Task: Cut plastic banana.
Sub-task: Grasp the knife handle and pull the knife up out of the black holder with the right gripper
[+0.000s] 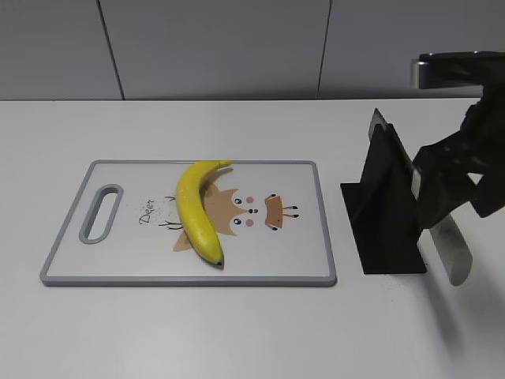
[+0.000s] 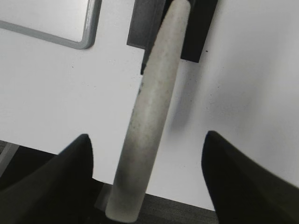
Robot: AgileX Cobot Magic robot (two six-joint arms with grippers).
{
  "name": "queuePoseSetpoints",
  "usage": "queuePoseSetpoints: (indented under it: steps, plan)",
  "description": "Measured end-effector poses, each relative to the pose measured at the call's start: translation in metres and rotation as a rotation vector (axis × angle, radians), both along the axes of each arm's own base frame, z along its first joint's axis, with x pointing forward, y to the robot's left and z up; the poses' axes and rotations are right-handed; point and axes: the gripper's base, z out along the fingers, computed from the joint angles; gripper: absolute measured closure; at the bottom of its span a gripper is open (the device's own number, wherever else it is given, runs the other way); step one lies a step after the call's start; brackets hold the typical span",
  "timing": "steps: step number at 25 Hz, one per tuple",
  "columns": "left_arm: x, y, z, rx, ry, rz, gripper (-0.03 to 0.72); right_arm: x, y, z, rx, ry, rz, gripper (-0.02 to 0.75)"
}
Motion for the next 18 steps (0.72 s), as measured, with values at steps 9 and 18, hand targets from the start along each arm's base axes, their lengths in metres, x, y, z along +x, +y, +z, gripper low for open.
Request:
queuePoseSetpoints:
  steps: [9, 18]
  plan:
    - [0.0, 0.0, 0.0, 0.0, 0.0, 0.0, 0.115, 0.013, 0.005, -0.035, -0.037, 0.119, -0.08, 0.249]
    - [0.0, 0.0, 0.0, 0.001, 0.0, -0.001, 0.115, 0.017, 0.006, -0.042, -0.034, 0.123, -0.091, 0.476]
